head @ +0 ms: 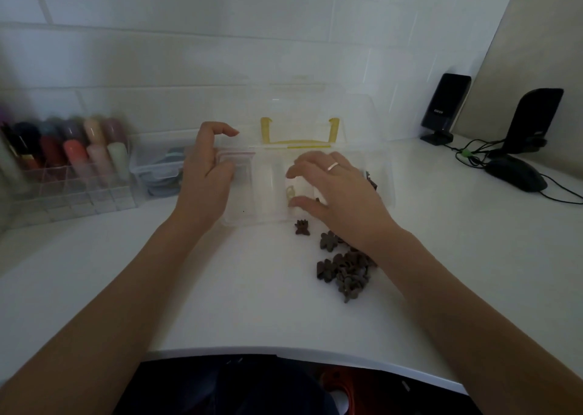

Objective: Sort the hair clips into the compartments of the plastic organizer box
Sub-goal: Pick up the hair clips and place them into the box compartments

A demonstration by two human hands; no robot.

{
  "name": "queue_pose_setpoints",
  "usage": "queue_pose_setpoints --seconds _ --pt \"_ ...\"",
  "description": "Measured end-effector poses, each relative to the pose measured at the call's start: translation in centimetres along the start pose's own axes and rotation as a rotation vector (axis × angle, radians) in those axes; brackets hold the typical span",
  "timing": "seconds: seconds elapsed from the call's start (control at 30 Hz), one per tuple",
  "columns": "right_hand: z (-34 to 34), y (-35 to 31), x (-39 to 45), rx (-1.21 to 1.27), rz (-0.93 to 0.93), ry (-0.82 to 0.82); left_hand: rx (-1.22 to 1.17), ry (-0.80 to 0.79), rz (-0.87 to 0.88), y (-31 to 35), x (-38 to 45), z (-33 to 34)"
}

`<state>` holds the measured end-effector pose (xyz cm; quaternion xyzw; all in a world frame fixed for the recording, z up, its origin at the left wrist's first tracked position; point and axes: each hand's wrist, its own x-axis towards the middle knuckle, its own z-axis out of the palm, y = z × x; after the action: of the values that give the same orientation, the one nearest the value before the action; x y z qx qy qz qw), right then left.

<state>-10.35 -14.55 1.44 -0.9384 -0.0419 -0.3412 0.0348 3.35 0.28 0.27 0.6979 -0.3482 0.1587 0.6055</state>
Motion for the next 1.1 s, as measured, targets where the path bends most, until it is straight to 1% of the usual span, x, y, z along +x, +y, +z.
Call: queue_pose_setpoints --seconds 0.07,0.1,0.17,0.23,0.3,0.37,0.47,0.5,0.57,0.67,0.73,0.8,0.87,0.93,1.0,1.1 --pt "-1.2 0.0 -0.2 0.104 0.085 0.053 -0.016 0.007 -0.023 0.2 0.0 0.0" --pt "-1.6 0.2 -0.4 0.137 0.105 0.042 -0.020 0.013 -0.031 0.3 -0.1 0.0" --pt "-2.1 0.2 -0.8 0.133 0.069 -0.043 -0.017 0.025 -0.043 0.4 -0.1 0.0" --pt "-1.9 -0.1 -1.1 0.055 0.011 -0.181 -0.021 0.041 -0.065 0.3 -0.1 -0.1" --pt "-1.8 -0.4 -1.1 -0.028 0.036 -0.314 -0.025 0.058 -0.082 0.1 0.0 -0.3" --pt "-1.9 -0.5 -1.1 -0.107 0.077 -0.367 -0.036 0.077 -0.085 0.0 0.1 -0.4" --pt "-1.2 -0.8 -1.0 -0.245 0.081 -0.400 -0.039 0.097 -0.071 0.0 0.0 -0.5" --pt "-0.9 -1.0 -0.9 -0.253 0.092 -0.405 -0.037 0.100 -0.072 -0.1 0.1 -0.6" --pt "-0.6 -1.2 -0.8 -0.190 0.139 -0.407 -0.049 0.102 -0.084 -0.3 0.2 -0.7" --pt "-0.9 -1.0 -0.9 -0.015 0.186 -0.400 -0.066 0.096 -0.085 -0.4 0.3 -0.8" --pt "-1.1 -0.6 -1.1 0.226 0.250 -0.321 -0.057 0.090 -0.076 -0.5 0.3 -0.8" --pt "-1.3 -0.2 -1.0 0.479 0.308 -0.146 -0.053 0.084 -0.065 -0.4 0.2 -0.8" --pt "-1.3 -0.1 -0.7 0.617 0.341 0.006 -0.067 0.070 -0.055 -0.1 0.1 -0.8" --pt "-1.2 -0.2 -0.5 0.624 0.338 0.096 -0.077 0.053 -0.040 0.1 0.0 -0.7" --pt "-1.3 -0.4 -0.4 0.549 0.318 0.191 -0.088 0.035 -0.029 0.2 -0.1 -0.6" --pt "-1.7 -0.2 -0.4 0.552 0.370 0.322 -0.100 0.007 -0.006 0.2 -0.2 -0.4"
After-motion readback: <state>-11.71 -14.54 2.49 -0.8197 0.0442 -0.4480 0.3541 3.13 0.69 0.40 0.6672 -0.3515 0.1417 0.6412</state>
